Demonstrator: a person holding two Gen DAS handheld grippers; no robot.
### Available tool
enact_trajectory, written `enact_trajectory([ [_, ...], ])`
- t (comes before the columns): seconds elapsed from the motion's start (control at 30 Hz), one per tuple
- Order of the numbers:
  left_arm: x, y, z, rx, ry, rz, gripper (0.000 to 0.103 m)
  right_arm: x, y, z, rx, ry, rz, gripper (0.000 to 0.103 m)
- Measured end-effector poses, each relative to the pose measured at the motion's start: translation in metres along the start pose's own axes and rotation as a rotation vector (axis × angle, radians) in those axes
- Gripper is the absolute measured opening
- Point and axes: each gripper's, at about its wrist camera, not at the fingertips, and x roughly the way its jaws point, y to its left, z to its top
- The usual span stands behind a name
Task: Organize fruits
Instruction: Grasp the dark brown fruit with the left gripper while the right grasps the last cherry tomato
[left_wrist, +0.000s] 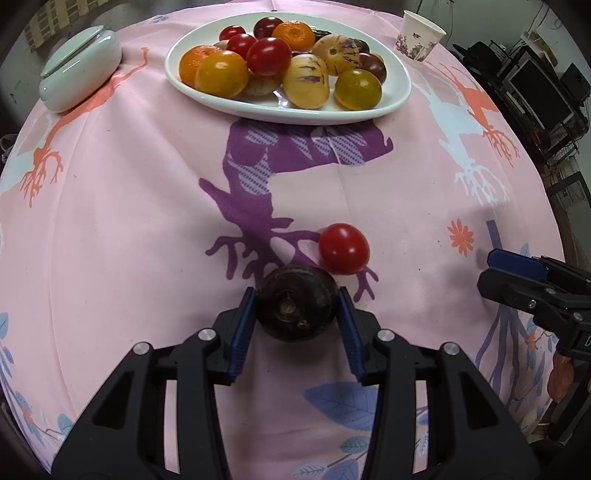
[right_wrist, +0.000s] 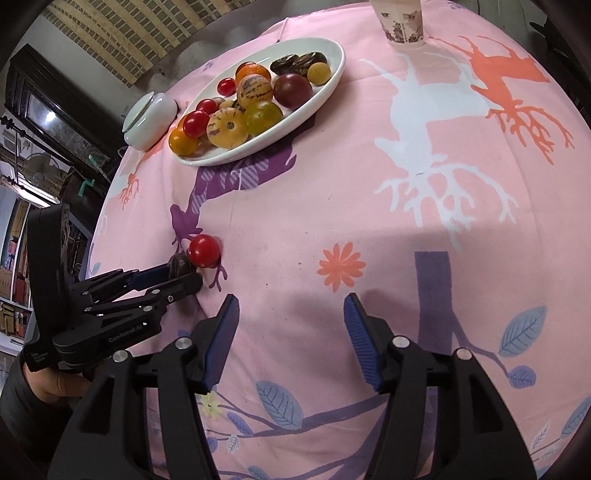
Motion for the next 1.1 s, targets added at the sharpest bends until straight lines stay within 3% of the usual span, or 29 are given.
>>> enact_trajectory([
  [0.4, -0.036, 0.026, -0.021, -0.081, -0.037, -0.007, 0.044, 0.03, 0.063, 0.014, -0.248, -0.019, -0.061, 0.06],
  [0.6, -0.043, 0.042, -0.029, -0.121, -0.047, -0.007, 0.044, 0.052, 0.083, 0.02, -0.3, 0.002, -0.056, 0.06],
  [0.67, -0.043, 0.046, -0.029, -0.136, -0.048, -0.011, 0.044, 0.058, 0.087, 0.021, -0.307, 0.01, -0.05, 0.057],
  [0.73, -0.042, 0.049, -0.029, -0.145, -0.049, -0.016, 0.044, 0.062, 0.09, 0.022, -0.312, 0.019, -0.045, 0.046],
  [1.1, -0.039, 0.05, -0.032, -0.154, -0.039, -0.02, 0.044, 0.077, 0.096, 0.024, -0.333, 0.021, -0.082, 0.028],
])
